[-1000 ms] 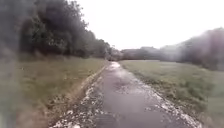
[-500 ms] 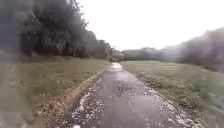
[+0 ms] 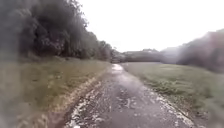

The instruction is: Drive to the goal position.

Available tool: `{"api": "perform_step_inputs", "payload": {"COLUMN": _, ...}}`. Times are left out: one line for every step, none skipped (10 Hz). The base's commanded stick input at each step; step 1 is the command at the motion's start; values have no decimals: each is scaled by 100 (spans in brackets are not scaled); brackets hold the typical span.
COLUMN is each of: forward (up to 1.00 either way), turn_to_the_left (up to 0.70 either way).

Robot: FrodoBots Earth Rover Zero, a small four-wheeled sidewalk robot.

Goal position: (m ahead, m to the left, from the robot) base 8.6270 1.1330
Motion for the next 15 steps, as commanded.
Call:
{"api": "perform_step_inputs", "payload": {"forward": 70, "turn_to_the_left": 0}}
{"api": "perform_step_inputs", "payload": {"forward": 70, "turn_to_the_left": 0}}
{"api": "perform_step_inputs", "payload": {"forward": 70, "turn_to_the_left": 0}}
{"api": "perform_step_inputs", "payload": {"forward": 70, "turn_to_the_left": 0}}
{"api": "perform_step_inputs", "payload": {"forward": 70, "turn_to_the_left": 0}}
{"api": "perform_step_inputs", "payload": {"forward": 70, "turn_to_the_left": 0}}
{"api": "perform_step_inputs", "payload": {"forward": 70, "turn_to_the_left": 0}}
{"api": "perform_step_inputs", "payload": {"forward": 70, "turn_to_the_left": 0}}
{"api": "perform_step_inputs", "payload": {"forward": 70, "turn_to_the_left": 0}}
{"api": "perform_step_inputs", "payload": {"forward": 71, "turn_to_the_left": 0}}
{"api": "perform_step_inputs", "payload": {"forward": 80, "turn_to_the_left": 0}}
{"api": "perform_step_inputs", "payload": {"forward": 85, "turn_to_the_left": 0}}
{"api": "perform_step_inputs", "payload": {"forward": 85, "turn_to_the_left": 0}}
{"api": "perform_step_inputs", "payload": {"forward": 85, "turn_to_the_left": -4}}
{"api": "perform_step_inputs", "payload": {"forward": 85, "turn_to_the_left": -31}}
